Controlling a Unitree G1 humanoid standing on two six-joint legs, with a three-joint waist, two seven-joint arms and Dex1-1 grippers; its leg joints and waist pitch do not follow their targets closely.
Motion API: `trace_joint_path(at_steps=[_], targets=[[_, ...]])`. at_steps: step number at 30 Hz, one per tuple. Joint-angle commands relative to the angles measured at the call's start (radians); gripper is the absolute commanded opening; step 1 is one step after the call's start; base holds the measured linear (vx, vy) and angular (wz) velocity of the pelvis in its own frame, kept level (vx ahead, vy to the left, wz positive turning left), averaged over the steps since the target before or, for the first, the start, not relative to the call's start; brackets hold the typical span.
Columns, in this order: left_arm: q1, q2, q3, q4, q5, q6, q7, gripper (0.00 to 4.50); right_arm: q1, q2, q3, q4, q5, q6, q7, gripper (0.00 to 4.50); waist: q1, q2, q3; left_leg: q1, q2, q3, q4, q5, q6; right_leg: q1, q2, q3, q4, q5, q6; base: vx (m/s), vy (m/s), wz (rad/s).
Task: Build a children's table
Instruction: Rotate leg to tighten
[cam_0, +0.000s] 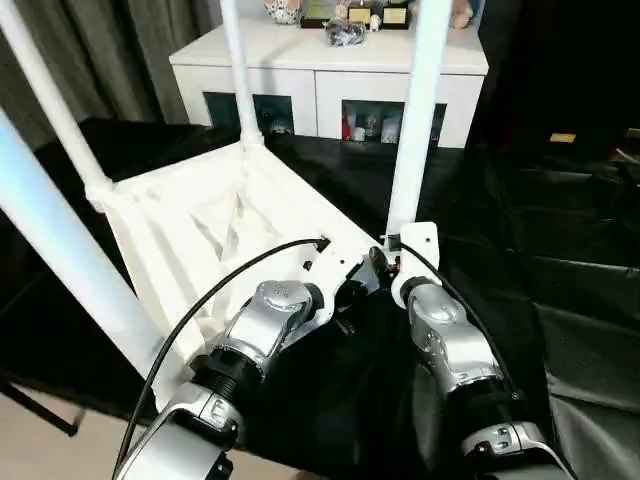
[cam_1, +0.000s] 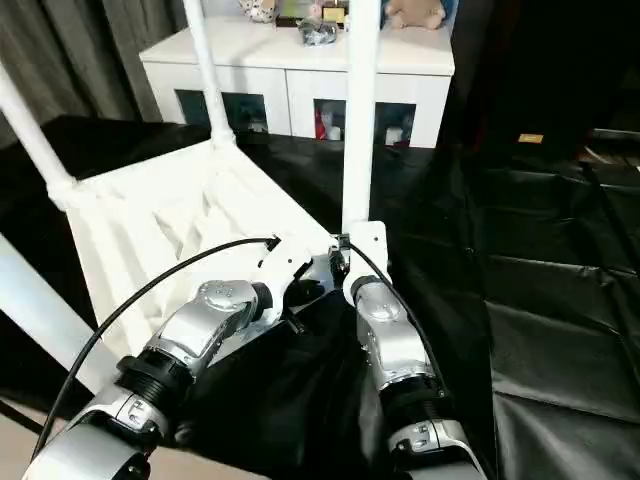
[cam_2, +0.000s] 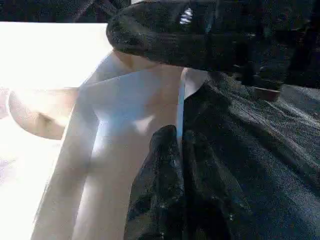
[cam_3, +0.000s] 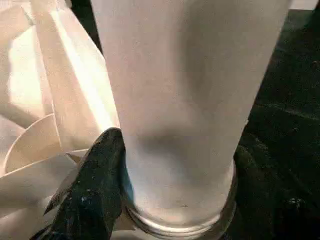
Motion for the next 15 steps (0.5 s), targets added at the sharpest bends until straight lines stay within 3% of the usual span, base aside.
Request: trace_joint_path(at_steps=[1,3,5,7,8,10,12,15], targets=[[0.027,0.055,0.086,0.039,0.005,0.005,0.086,0.0,0.023,0.004,0.04,-0.016,0.022,-0.008,0.095,3.23,-0.001,-0.03,-0.042,-0.008,0.006,0.002,-0.069,-0.274,0.043,0.039,-0.019,0.011,-0.076,-0.332,-0.121,0.0,0.0,0.0],[0.046,0.082,0.063,0.005,0.002,0.022,0.014,0.0,0.024,-0.016,0.045,-0.038,0.036,-0.016,0.152,3.39,-0.003,-0.027,-0.042,-0.018,0.006,0.002,-0.067,-0.231,0.06,0.045,-0.021,0.01,-0.068,-0.279,-0.146,0.0,0.0,0.0],[0.057,0.099,0.05,-0.014,-0.002,0.033,-0.029,0.0,0.021,-0.029,0.053,-0.043,0.046,-0.021,0.198,3.69,-0.014,-0.023,-0.042,-0.021,0.005,-0.001,-0.07,-0.233,0.052,0.048,-0.022,0.007,-0.069,-0.288,-0.149,0.0,0.0,0.0],[0.083,0.144,0.022,-0.056,-0.008,0.019,-0.119,0.0,0.023,-0.083,0.095,-0.072,0.066,-0.005,0.335,3.79,-0.022,-0.024,-0.043,-0.026,0.007,-0.004,-0.07,-0.232,0.046,0.057,-0.024,0.002,-0.066,-0.288,-0.153,0.0,0.0,0.0],[0.099,0.172,0.011,-0.078,-0.012,0.006,-0.167,0.0,0.028,-0.124,0.129,-0.096,0.077,0.009,0.433,3.85,-0.019,-0.022,-0.042,-0.018,0.01,-0.002,-0.069,-0.249,0.047,0.052,-0.022,0.0,-0.069,-0.293,-0.159,0.0,0.0,0.0],[0.101,0.175,0.009,-0.081,-0.013,0.005,-0.174,0.0,0.029,-0.129,0.134,-0.1,0.079,0.011,0.446,3.85,-0.019,-0.023,-0.04,-0.009,0.013,0.006,-0.065,-0.26,0.051,0.043,-0.02,0.004,-0.07,-0.278,-0.185,0.0,0.0,0.0],[0.124,0.234,0.003,-0.103,-0.029,-0.022,-0.258,0.0,0.05,-0.225,0.192,-0.163,0.094,0.02,0.633,3.85,-0.012,-0.027,-0.04,-0.01,0.015,0.003,-0.067,-0.237,0.051,0.051,-0.021,0.001,-0.067,-0.264,-0.191,0.0,0.0,0.0],[0.146,0.294,-0.001,-0.143,-0.055,-0.02,-0.349,0.0,0.066,-0.303,0.218,-0.207,0.105,0.016,0.772,3.85,-0.014,-0.024,-0.04,-0.011,0.019,0.004,-0.067,-0.245,0.06,0.048,-0.02,0.003,-0.059,-0.228,-0.206,0.0,0.0,0.0]])
